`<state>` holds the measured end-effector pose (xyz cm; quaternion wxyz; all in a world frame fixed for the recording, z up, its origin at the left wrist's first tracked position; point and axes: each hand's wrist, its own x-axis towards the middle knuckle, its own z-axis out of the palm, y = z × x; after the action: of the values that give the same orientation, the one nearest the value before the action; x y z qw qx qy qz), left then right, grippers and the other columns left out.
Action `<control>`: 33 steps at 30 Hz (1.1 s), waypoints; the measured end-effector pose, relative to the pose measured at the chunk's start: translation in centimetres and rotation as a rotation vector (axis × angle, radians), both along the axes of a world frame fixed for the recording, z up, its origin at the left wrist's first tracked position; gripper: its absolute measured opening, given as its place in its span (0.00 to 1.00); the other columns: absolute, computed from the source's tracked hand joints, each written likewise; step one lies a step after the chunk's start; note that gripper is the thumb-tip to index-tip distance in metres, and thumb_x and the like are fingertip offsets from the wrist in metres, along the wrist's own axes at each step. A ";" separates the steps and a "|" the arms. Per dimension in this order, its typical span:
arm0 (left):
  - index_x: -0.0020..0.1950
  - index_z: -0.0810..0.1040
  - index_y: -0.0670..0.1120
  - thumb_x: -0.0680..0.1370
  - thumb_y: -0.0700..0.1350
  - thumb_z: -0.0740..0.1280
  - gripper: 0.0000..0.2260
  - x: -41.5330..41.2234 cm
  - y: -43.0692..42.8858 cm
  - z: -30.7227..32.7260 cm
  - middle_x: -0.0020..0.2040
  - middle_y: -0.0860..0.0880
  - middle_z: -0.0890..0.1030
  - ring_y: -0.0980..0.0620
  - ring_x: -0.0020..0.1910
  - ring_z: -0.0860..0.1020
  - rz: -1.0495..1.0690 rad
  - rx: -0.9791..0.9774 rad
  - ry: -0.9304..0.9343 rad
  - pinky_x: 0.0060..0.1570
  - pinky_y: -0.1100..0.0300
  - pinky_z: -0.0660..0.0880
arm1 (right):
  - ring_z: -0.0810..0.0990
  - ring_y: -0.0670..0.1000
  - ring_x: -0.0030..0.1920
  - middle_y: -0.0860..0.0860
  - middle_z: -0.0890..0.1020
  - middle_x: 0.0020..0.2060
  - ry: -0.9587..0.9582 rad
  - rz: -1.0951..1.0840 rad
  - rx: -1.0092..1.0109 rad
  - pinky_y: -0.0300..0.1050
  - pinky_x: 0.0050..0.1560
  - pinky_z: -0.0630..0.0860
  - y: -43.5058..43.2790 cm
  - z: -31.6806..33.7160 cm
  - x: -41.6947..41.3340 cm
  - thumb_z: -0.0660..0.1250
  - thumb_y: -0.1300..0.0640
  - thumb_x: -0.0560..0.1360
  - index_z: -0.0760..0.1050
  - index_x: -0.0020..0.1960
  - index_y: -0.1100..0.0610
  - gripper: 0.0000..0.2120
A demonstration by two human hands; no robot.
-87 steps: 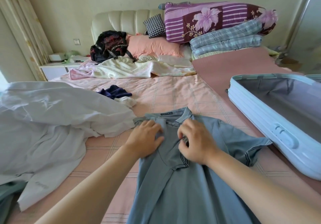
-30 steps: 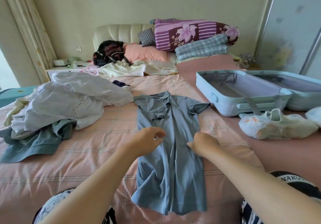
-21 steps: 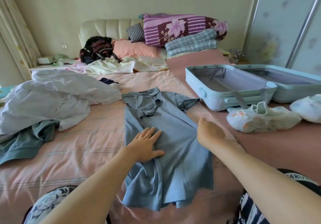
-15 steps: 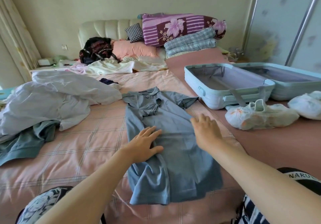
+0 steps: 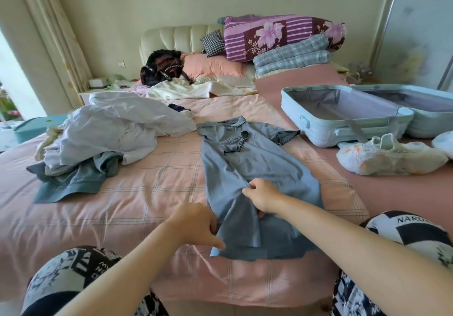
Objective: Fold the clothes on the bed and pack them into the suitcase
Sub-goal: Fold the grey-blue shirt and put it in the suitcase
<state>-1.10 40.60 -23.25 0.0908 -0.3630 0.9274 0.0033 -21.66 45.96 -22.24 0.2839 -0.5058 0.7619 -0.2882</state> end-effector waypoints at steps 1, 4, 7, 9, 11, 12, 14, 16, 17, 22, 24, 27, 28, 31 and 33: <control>0.42 0.81 0.53 0.64 0.68 0.69 0.20 -0.3 0.4 -0.6 0.37 0.57 0.81 0.56 0.37 0.77 0.004 -0.014 0.004 0.33 0.61 0.71 | 0.76 0.50 0.36 0.52 0.76 0.41 -0.016 -0.023 -0.005 0.39 0.27 0.71 0.0 0.0 0.1 0.60 0.52 0.83 0.67 0.42 0.52 0.11; 0.42 0.76 0.53 0.66 0.57 0.73 0.12 -1.3 1.0 -1.7 0.40 0.56 0.80 0.53 0.40 0.76 0.073 0.090 0.121 0.32 0.60 0.71 | 0.72 0.51 0.45 0.52 0.75 0.50 0.081 -0.033 -0.011 0.45 0.41 0.68 0.0 -0.5 0.1 0.55 0.53 0.85 0.68 0.54 0.54 0.06; 0.38 0.77 0.52 0.68 0.53 0.75 0.09 -1.3 1.2 -0.7 0.37 0.57 0.79 0.56 0.38 0.77 0.079 0.417 0.183 0.38 0.61 0.74 | 0.73 0.53 0.47 0.52 0.75 0.51 0.196 -0.019 -0.060 0.50 0.46 0.70 0.4 -0.5 -0.2 0.56 0.55 0.85 0.65 0.64 0.55 0.09; 0.40 0.79 0.50 0.71 0.51 0.75 0.07 -0.8 1.4 0.3 0.38 0.56 0.83 0.52 0.41 0.83 0.054 0.687 0.101 0.41 0.61 0.74 | 0.74 0.55 0.47 0.55 0.76 0.54 0.348 0.084 0.013 0.52 0.50 0.75 0.9 -0.7 -0.5 0.59 0.56 0.84 0.63 0.65 0.55 0.12; 0.47 0.82 0.50 0.74 0.51 0.73 0.06 -0.2 1.5 1.0 0.43 0.55 0.86 0.51 0.44 0.85 0.027 0.850 -0.107 0.43 0.60 0.74 | 0.75 0.56 0.46 0.56 0.77 0.53 0.487 0.175 0.118 0.53 0.48 0.76 1.5 -0.9 -0.5 0.61 0.55 0.83 0.61 0.68 0.55 0.16; 0.49 0.82 0.50 0.75 0.52 0.72 0.07 0.1 1.2 1.2 0.44 0.56 0.86 0.52 0.44 0.85 0.016 0.857 -0.181 0.41 0.61 0.74 | 0.76 0.56 0.44 0.55 0.76 0.50 0.548 0.194 0.151 0.52 0.45 0.76 1.6 -1.0 -0.4 0.62 0.54 0.82 0.59 0.69 0.55 0.20; 0.46 0.83 0.49 0.76 0.55 0.70 0.10 -0.2 0.3 1.5 0.41 0.55 0.86 0.53 0.39 0.84 0.006 0.719 -0.079 0.40 0.59 0.76 | 0.78 0.57 0.46 0.54 0.76 0.50 0.664 0.201 0.127 0.51 0.44 0.74 1.6 -0.7 -0.4 0.64 0.52 0.78 0.55 0.73 0.53 0.28; 0.41 0.82 0.48 0.76 0.52 0.69 0.09 -1.1 -1.0 1.6 0.37 0.52 0.84 0.52 0.36 0.81 0.056 0.439 0.299 0.42 0.55 0.78 | 0.77 0.59 0.58 0.55 0.74 0.60 0.696 0.195 -0.001 0.53 0.55 0.74 0.9 -0.3 -0.5 0.63 0.51 0.75 0.54 0.75 0.51 0.32; 0.43 0.82 0.48 0.77 0.51 0.68 0.08 -1.9 -1.6 1.6 0.40 0.51 0.83 0.51 0.39 0.81 0.059 0.268 0.474 0.45 0.53 0.78 | 0.73 0.59 0.65 0.54 0.71 0.65 0.692 0.207 -0.066 0.54 0.61 0.72 0.5 -0.2 -0.6 0.62 0.52 0.75 0.56 0.76 0.50 0.31; 0.76 0.66 0.53 0.77 0.60 0.67 0.29 -4.1 -4.4 1.2 0.76 0.50 0.64 0.47 0.75 0.61 -0.093 0.021 0.136 0.73 0.48 0.62 | 0.58 0.52 0.79 0.50 0.59 0.79 0.769 0.449 0.033 0.53 0.76 0.56 -1.3 -0.3 -1.6 0.60 0.57 0.75 0.62 0.78 0.50 0.31; 0.71 0.72 0.53 0.75 0.61 0.68 0.27 -4.2 -6.2 1.3 0.69 0.49 0.71 0.47 0.69 0.68 -0.044 0.115 0.070 0.68 0.50 0.67 | 0.66 0.51 0.75 0.47 0.68 0.75 0.730 0.467 0.111 0.51 0.73 0.60 -2.3 -0.3 -2.1 0.60 0.57 0.75 0.69 0.74 0.47 0.28; 0.56 0.82 0.53 0.75 0.62 0.68 0.16 -4.6 -8.8 2.9 0.56 0.52 0.79 0.51 0.56 0.76 0.040 0.255 0.141 0.59 0.54 0.73 | 0.75 0.54 0.66 0.47 0.78 0.66 0.598 0.367 0.091 0.49 0.66 0.72 -4.9 0.7 -2.5 0.59 0.55 0.75 0.78 0.64 0.43 0.20; 0.53 0.83 0.52 0.76 0.60 0.68 0.14 -4.9 -9.7 3.5 0.54 0.53 0.80 0.52 0.54 0.77 0.054 0.281 0.139 0.55 0.57 0.74 | 0.77 0.55 0.65 0.48 0.80 0.64 0.556 0.344 0.066 0.48 0.64 0.74 -5.9 1.1 -2.6 0.60 0.55 0.75 0.79 0.62 0.44 0.19; 0.47 0.83 0.49 0.77 0.53 0.68 0.09 -6.4 -13.0 4.8 0.47 0.54 0.82 0.53 0.47 0.78 0.065 0.208 0.198 0.49 0.59 0.75 | 0.77 0.56 0.63 0.49 0.79 0.64 0.591 0.277 -0.038 0.46 0.59 0.74 -9.0 2.3 -3.3 0.59 0.55 0.78 0.79 0.61 0.44 0.16; 0.43 0.81 0.49 0.77 0.49 0.67 0.07 -7.5 -16.0 5.1 0.44 0.52 0.82 0.51 0.45 0.79 0.122 0.199 0.313 0.46 0.57 0.75 | 0.77 0.56 0.63 0.50 0.76 0.65 0.631 0.237 -0.096 0.45 0.56 0.71 -11.4 2.6 -4.4 0.59 0.57 0.78 0.78 0.62 0.46 0.16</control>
<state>-8.57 24.58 -18.10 -0.0193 -0.4030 0.9014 0.1569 -26.04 34.59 -19.64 0.0419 -0.6679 0.7337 -0.1180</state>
